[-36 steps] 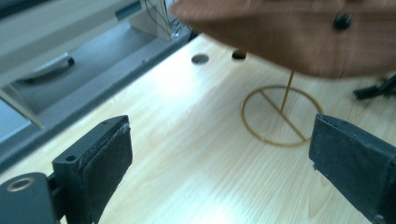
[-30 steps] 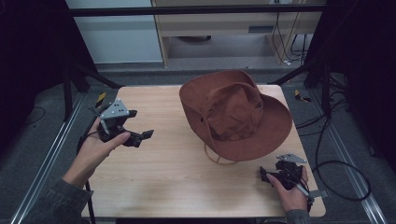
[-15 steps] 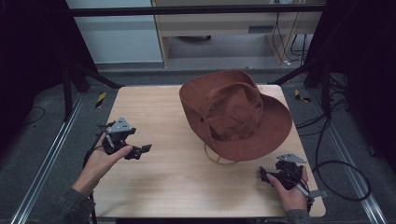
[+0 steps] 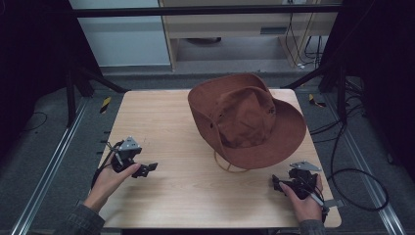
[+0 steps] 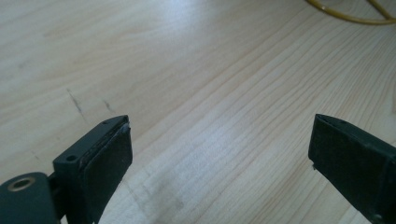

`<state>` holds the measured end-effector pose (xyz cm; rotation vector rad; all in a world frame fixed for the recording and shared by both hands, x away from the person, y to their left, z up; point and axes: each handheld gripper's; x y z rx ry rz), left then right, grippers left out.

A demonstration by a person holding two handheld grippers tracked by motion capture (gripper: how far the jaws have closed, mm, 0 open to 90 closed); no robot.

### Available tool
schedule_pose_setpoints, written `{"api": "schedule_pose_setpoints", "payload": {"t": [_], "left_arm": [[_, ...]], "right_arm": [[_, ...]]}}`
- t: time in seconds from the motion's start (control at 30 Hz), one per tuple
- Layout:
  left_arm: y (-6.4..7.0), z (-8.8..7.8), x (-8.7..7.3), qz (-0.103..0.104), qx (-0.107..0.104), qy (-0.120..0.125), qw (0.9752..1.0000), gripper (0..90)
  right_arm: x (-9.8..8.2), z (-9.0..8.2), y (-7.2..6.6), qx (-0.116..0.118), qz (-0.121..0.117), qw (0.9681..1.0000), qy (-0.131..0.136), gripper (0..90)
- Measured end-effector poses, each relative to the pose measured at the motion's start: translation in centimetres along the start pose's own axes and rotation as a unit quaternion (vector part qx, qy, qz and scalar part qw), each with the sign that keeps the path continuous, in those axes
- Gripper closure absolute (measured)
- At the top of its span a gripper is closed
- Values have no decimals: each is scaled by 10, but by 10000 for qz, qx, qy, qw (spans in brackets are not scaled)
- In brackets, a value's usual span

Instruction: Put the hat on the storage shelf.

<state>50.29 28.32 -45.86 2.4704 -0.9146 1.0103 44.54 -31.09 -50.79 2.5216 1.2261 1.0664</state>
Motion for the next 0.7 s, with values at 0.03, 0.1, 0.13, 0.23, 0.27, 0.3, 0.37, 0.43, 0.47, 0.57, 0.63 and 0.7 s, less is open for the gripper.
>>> {"api": "schedule_pose_setpoints", "payload": {"t": [0.03,0.1,0.13,0.23,0.27,0.3,0.37,0.43,0.47,0.57,0.63,0.7], "left_arm": [[0,3,-3,27,9,-51,10000,57],[-1,9,-11,-28,-3,-128,9999,57],[-1,11,-13,-65,-3,-136,9999,56],[-1,16,-22,-125,-18,-180,9998,57],[-2,18,-24,-128,-6,-214,9997,57],[-2,20,-27,-165,-12,-224,9996,56],[-3,22,-32,-226,-10,-232,9995,57],[-4,24,-36,-246,-18,-162,9996,51],[-4,24,-36,-272,-13,-150,9995,54],[-4,26,-36,-248,-18,-106,9996,53],[-3,27,-38,-174,28,-15,9998,49],[-3,28,-39,-101,14,-12,9999,36]], "right_arm": [[0,0,0,1,2,10000,-1,5],[0,0,0,-1,4,10000,0,5],[0,0,0,-6,7,10000,-2,5],[0,0,0,0,10,10000,-5,5],[0,0,0,3,5,10000,0,5],[0,0,0,-6,10,10000,-2,5],[0,0,0,1,6,10000,-3,4],[0,0,0,-7,6,10000,-6,4],[0,0,0,-9,6,10000,-7,5],[0,0,0,-8,7,10000,-6,5],[0,0,0,-9,9,10000,-6,4],[0,0,0,-11,7,10000,-7,5]]}}
Point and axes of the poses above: each handheld gripper's, and its own axes: z roughly forward along the jaws, x roughly out of its top, y roughly to its right, and after that the axes turned 3 degrees about -z, right-handed
